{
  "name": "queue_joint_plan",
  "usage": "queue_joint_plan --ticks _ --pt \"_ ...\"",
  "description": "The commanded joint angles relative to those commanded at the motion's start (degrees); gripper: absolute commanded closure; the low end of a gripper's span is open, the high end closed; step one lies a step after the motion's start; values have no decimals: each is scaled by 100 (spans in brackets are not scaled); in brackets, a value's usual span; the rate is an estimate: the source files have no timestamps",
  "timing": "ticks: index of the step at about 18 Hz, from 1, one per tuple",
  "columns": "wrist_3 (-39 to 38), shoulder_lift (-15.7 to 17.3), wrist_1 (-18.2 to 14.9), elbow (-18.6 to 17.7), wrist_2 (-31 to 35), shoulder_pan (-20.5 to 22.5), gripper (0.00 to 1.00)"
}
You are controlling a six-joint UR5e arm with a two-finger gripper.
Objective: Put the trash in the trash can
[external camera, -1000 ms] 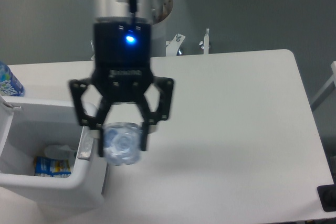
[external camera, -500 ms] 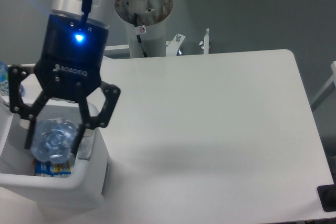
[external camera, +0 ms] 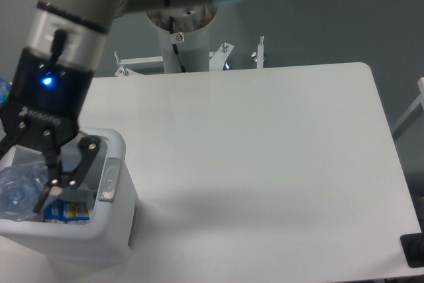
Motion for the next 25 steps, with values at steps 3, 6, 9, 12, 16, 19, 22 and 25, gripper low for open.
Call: queue_joint_plan --ticks 3,6,9,12,16,19,22,25 --pt "62 53 17 -123 0 0 30" --pt "168 79 26 -176 9 0 9" --pt "185 123 26 -194 9 0 2" --pt "185 202 26 -264 17 17 0" --pt "185 229 18 -247 35 254 0" --pt "238 194 18 -212 44 456 0" --pt "291 211 0 -396 53 860 0" --pt "519 194 -35 -370 61 1080 0"
